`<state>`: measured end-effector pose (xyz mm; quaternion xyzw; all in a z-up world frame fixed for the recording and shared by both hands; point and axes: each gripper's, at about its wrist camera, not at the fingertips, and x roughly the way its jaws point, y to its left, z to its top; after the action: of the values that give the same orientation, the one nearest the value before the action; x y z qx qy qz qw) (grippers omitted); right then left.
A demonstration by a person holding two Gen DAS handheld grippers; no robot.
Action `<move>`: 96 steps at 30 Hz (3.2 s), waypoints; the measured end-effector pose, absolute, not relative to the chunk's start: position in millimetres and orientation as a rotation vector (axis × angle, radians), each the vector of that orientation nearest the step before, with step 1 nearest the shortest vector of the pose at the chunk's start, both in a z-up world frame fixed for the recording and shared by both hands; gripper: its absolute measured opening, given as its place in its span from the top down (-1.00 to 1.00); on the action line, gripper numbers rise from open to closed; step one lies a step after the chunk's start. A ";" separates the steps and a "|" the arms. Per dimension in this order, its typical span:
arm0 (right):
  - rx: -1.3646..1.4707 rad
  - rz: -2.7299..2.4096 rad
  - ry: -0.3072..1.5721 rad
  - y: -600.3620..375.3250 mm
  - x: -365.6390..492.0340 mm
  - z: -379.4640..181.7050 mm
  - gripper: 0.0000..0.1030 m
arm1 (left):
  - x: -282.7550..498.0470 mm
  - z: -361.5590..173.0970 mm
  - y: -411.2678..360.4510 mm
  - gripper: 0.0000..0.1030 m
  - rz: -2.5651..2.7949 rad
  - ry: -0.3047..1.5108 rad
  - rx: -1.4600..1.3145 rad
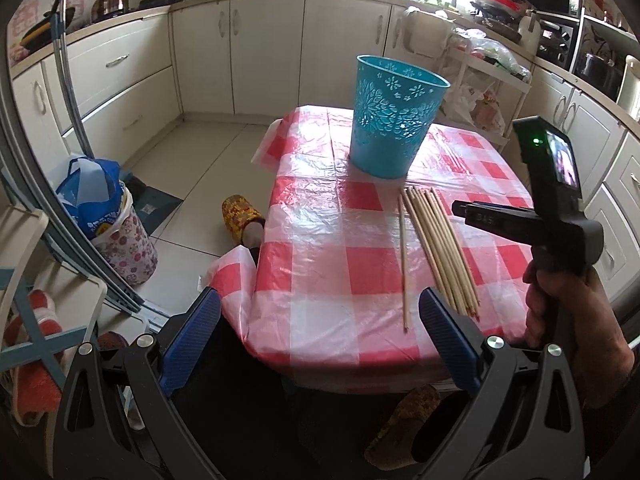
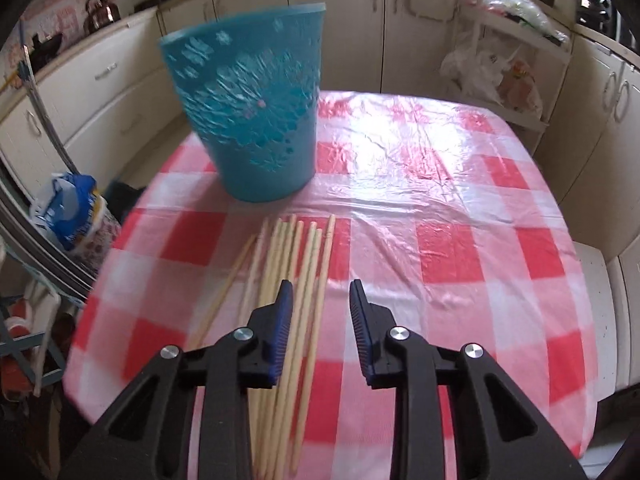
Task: Organize utensils
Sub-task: 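Move both open grippers down over the wooden chopsticks, then close the left gripper on one chopstick while the right gripper grasps another, then carry the left chopstick over the teal basket and open while right holds its chopstick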
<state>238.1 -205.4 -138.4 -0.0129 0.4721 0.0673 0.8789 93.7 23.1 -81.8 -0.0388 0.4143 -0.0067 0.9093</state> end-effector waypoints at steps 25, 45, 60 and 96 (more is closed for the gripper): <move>-0.062 0.195 1.041 -225.1 277.1 -160.3 0.83 | 254.0 -156.8 -54.8 -0.46 -0.129 0.980 0.033; 0.004 0.228 1.034 -230.5 263.6 -161.9 0.89 | 269.4 -163.4 -67.6 0.91 -0.253 1.007 0.070; 0.318 0.256 0.875 -271.8 260.7 -129.9 0.89 | 243.8 -14.3 -0.6 0.92 -0.318 0.633 -0.178; 0.369 0.267 0.693 -288.6 246.7 -99.9 0.89 | 400.9 -17.3 -33.0 0.76 -0.127 0.575 -0.163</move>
<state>246.7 -288.6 -99.9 0.1793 0.3365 0.1296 0.9153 400.9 -33.0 -17.3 -0.0802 0.2829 -0.0627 0.9537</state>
